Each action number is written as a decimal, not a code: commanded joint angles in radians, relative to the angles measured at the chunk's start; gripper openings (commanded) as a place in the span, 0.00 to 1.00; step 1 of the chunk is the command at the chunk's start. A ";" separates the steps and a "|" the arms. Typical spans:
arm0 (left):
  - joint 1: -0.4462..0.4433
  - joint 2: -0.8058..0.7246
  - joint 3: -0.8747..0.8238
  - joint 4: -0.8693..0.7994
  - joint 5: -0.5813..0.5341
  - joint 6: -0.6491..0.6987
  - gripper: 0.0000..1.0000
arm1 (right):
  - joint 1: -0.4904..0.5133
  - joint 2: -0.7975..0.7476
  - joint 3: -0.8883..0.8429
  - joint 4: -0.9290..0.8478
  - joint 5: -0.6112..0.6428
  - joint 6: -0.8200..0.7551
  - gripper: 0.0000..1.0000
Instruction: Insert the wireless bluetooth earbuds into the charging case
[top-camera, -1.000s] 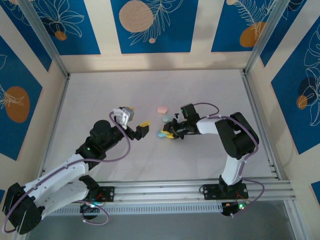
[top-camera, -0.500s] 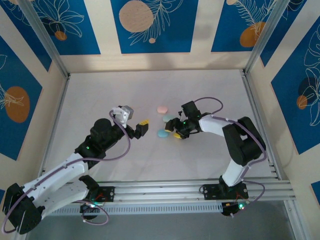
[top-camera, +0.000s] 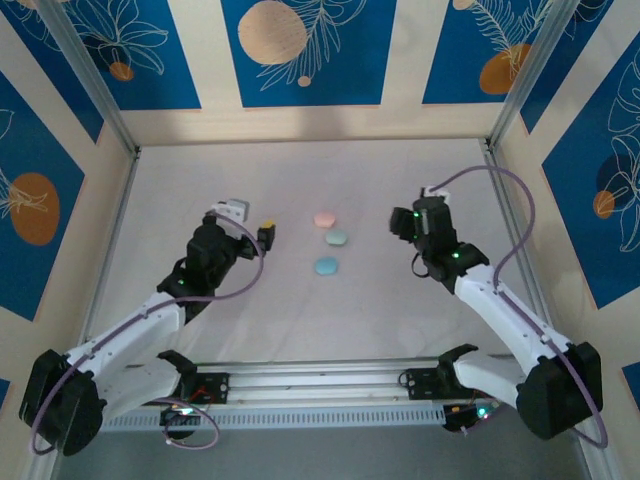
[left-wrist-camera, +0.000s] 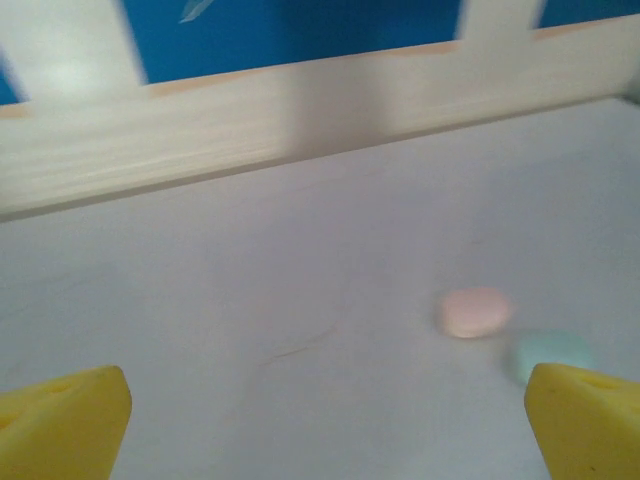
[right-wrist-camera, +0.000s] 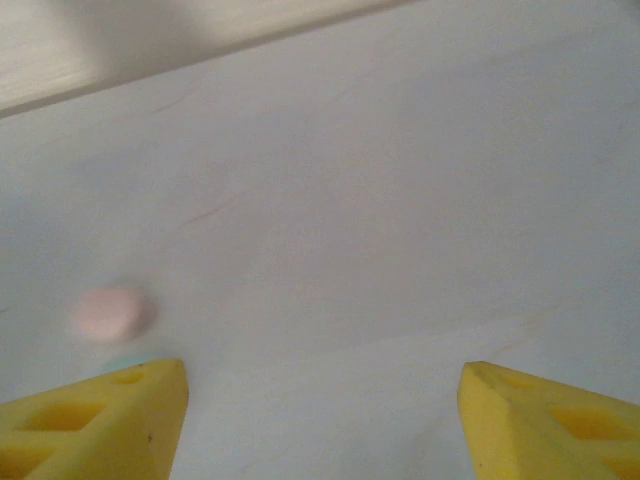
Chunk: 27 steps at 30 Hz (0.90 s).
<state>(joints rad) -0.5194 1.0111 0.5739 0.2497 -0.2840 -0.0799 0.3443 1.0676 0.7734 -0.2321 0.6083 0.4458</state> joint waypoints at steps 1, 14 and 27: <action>0.071 -0.011 -0.046 0.020 -0.112 0.003 1.00 | -0.162 0.019 -0.120 0.157 0.054 -0.169 0.72; 0.220 0.090 -0.280 0.308 -0.195 0.176 1.00 | -0.336 0.260 -0.349 0.792 -0.427 -0.312 0.71; 0.285 0.487 -0.310 0.876 -0.046 0.243 1.00 | -0.337 0.453 -0.357 1.033 -0.509 -0.350 0.73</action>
<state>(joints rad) -0.2588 1.4235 0.2810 0.8917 -0.3893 0.1364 0.0231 1.5208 0.3977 0.7410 0.1097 0.0933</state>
